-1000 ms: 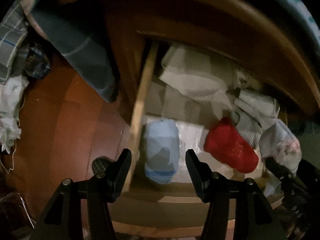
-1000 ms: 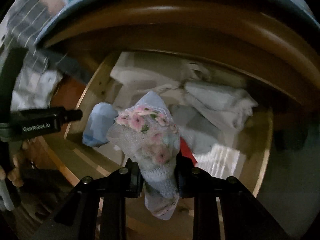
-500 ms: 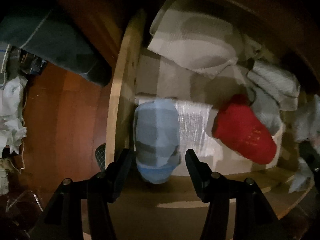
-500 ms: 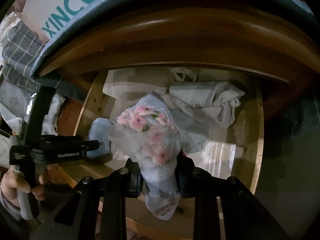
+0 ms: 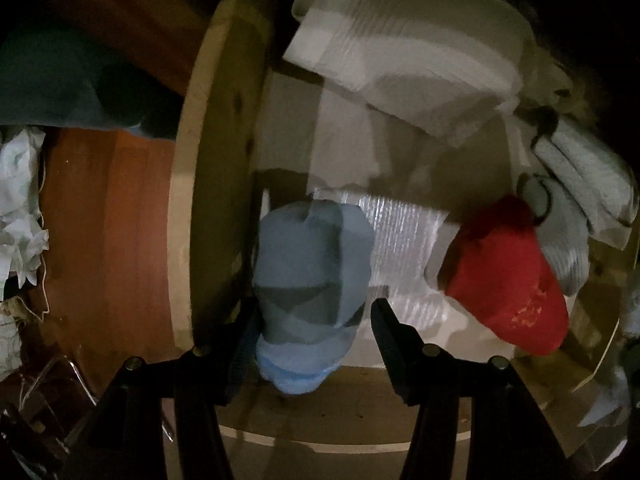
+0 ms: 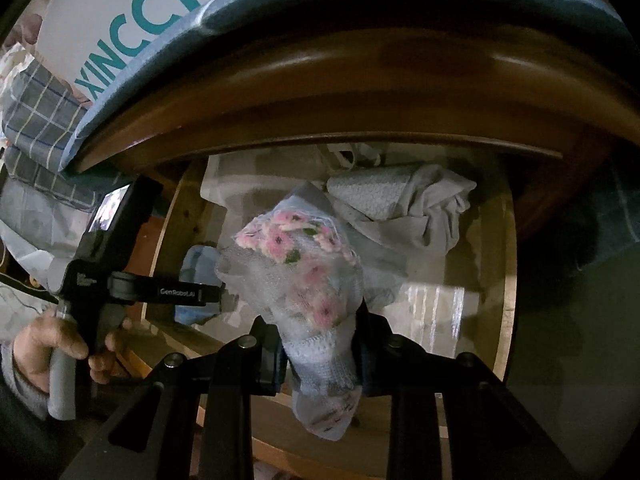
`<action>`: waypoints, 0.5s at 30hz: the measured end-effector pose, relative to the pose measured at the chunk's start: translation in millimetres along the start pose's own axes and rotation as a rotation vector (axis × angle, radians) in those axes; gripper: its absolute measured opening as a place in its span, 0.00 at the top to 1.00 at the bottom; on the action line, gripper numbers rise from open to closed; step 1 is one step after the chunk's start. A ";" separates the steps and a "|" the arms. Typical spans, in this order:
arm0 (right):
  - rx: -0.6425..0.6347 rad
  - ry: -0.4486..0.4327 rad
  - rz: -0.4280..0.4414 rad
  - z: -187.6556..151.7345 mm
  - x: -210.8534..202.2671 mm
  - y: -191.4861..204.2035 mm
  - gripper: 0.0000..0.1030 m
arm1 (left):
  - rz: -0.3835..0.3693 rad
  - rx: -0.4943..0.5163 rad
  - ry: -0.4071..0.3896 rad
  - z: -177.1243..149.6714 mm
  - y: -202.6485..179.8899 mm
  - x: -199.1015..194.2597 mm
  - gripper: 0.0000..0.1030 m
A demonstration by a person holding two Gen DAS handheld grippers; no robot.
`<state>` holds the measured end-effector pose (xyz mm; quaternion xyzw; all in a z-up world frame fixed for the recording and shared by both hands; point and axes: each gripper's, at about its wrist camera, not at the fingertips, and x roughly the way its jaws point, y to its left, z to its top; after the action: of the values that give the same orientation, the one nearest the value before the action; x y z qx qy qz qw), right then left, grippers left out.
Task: Take underwear out of drawer
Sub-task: 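Grasp the light blue underwear with the left gripper while the right gripper holds the floral one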
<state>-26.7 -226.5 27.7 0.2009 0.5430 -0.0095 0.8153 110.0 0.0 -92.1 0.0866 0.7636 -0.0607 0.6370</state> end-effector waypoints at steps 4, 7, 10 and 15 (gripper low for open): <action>0.006 0.004 0.001 0.2 0.2 -0.8 0.75 | 0.034 0.033 0.035 5.5 -5.7 4.9 0.40; 0.009 0.007 0.001 0.2 0.5 -0.6 0.75 | 0.083 0.106 0.045 3.5 -20.7 11.5 0.40; 0.012 0.012 -0.004 0.9 2.2 -0.7 0.75 | 0.091 0.095 0.024 5.6 -23.9 8.7 0.54; 0.023 0.019 -0.005 1.0 5.3 -0.3 0.75 | 0.086 0.111 -0.011 -2.3 -24.3 6.1 0.64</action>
<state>-23.7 -226.1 23.2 0.2090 0.5513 -0.0160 0.8075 101.6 -23.0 -98.2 0.1541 0.7513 -0.0757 0.6372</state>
